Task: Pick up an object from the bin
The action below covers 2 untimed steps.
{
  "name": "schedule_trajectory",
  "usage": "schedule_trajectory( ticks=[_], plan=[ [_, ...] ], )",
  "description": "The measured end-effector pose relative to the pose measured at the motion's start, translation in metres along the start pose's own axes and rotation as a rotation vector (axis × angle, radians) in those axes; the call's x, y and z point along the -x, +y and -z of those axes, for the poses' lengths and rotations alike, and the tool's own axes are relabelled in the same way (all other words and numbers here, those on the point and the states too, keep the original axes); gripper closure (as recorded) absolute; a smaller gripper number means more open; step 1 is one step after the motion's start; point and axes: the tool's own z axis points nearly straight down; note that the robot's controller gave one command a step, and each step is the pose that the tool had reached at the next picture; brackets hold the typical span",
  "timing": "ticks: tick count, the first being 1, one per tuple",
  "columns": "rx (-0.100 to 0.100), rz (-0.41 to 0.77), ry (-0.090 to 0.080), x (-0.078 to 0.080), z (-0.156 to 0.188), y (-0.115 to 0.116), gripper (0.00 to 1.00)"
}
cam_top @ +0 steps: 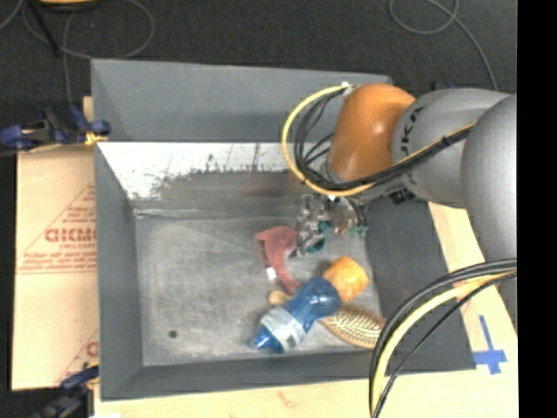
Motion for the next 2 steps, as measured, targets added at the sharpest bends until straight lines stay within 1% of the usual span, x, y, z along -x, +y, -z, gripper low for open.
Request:
schedule_trajectory(
  ticks=[1, 2],
  plan=[
    [0.000, 0.000, 0.000, 0.000, 0.000, 0.000, 1.00],
    [0.001, -0.037, -0.002, -0.010, 0.137, -0.018, 1.00]
  ],
)
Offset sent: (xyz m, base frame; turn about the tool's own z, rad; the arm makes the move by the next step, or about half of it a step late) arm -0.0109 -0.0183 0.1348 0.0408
